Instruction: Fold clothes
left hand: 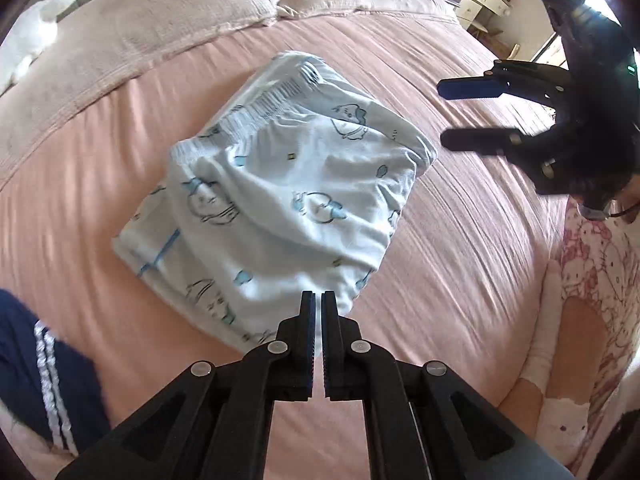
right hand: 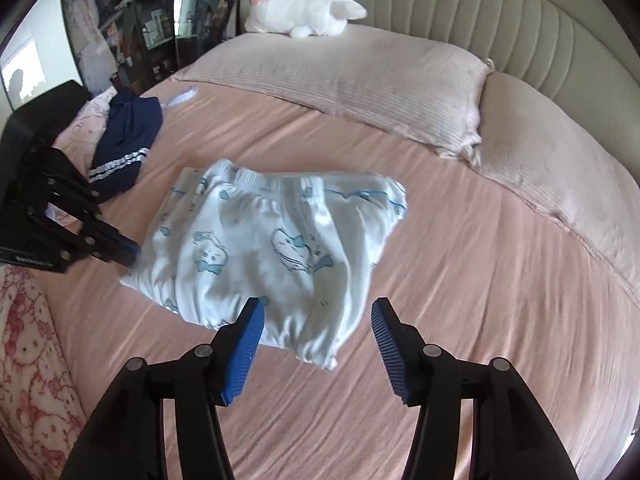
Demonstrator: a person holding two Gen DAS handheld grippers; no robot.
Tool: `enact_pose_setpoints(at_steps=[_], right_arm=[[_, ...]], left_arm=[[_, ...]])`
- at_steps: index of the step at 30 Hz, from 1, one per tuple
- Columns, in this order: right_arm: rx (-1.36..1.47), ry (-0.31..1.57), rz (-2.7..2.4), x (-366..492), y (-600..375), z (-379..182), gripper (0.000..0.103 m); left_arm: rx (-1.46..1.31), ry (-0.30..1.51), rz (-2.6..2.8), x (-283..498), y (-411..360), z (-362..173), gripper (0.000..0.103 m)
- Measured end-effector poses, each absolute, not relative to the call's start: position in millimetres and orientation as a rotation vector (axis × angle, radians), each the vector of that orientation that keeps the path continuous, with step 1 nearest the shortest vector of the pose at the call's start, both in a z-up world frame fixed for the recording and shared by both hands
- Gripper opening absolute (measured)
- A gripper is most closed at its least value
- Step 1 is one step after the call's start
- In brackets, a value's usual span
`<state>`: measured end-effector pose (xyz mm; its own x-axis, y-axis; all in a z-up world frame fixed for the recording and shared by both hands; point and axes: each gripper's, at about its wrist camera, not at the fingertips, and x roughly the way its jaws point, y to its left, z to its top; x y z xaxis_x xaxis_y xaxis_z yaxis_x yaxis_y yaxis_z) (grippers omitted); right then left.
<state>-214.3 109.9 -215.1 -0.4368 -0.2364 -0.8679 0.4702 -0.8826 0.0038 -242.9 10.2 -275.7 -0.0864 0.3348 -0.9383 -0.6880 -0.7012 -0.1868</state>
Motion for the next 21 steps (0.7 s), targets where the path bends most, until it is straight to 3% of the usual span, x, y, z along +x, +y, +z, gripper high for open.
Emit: enact_pose_setpoints(at_steps=[3,5,7,11,12,13,14,18,21], right_arm=[[1.385,0.496,-2.193,-225,75,-250,0.059],[1.426,0.579,-2.175,-231,66,-273,0.059],[1.414,0.519,-2.175,-237,73,-280,0.063],[1.453,0.550,-2.162,-242,93,-276,0.060],[1.488,0.562,-2.174,-244,103,-276,0.060],[1.531,0.571,-2.190,-246,114,-275,0.077],[1.573,0.580,-2.205,-249,125,-275,0.079],[1.521,0.365,-2.264,-249,141,-249,0.079],[1.371,0.416,-2.351,-250,116,-234,0.079]], left_arm=[[-1.519,0.456,1.840,-257,28,-294,0.024],[-1.510,0.433,1.814,-257,28,-299,0.051],[-1.488,0.450,1.790,-254,27,-303,0.063],[-1.462,0.644,1.774,-240,15,-303,0.063],[-1.487,0.625,1.766,-242,7,-301,0.063],[-1.518,0.572,1.761,-247,-2,-298,0.063],[-1.550,0.497,1.761,-254,-11,-294,0.063],[-1.428,0.288,1.847,-265,-16,-265,0.064],[-1.452,0.427,1.953,-266,5,-279,0.063]])
